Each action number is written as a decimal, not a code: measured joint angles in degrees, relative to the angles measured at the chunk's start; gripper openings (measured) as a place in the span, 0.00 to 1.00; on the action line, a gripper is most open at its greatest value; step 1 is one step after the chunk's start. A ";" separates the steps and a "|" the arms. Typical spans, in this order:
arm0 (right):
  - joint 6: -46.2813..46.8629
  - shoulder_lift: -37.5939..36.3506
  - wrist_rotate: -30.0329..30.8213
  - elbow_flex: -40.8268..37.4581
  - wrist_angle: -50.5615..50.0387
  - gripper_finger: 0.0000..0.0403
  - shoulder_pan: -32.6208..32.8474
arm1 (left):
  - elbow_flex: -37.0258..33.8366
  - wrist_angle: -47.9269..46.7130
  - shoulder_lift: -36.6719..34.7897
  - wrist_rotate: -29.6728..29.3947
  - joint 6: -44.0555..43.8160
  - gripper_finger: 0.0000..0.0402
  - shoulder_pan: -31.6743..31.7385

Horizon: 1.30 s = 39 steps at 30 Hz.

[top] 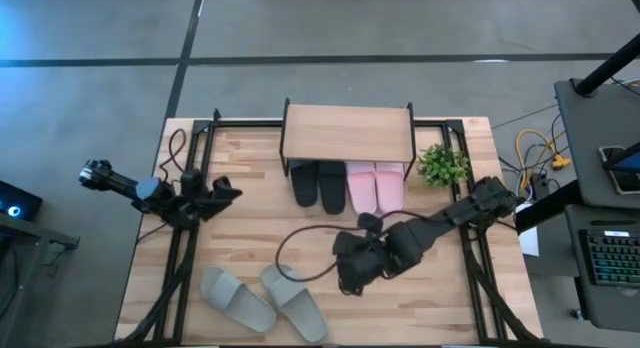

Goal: Pick and place slides into the shelf
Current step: Put the right gray slipper on the shelf

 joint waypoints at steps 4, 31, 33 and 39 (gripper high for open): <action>1.49 0.07 0.08 -1.47 5.27 0.08 0.09 | 2.83 -7.55 0.70 1.88 0.38 0.56 0.00; -32.57 2.21 -8.01 -21.95 46.27 0.58 0.37 | 18.78 -43.42 -9.49 1.37 1.87 0.56 0.04; -33.31 4.00 -10.14 -21.97 48.47 0.59 0.60 | 18.81 -43.28 -10.16 0.08 1.89 0.56 0.04; -34.75 9.40 -10.58 -19.53 50.31 0.61 1.31 | 18.28 -43.51 -10.86 -1.55 1.85 0.56 0.04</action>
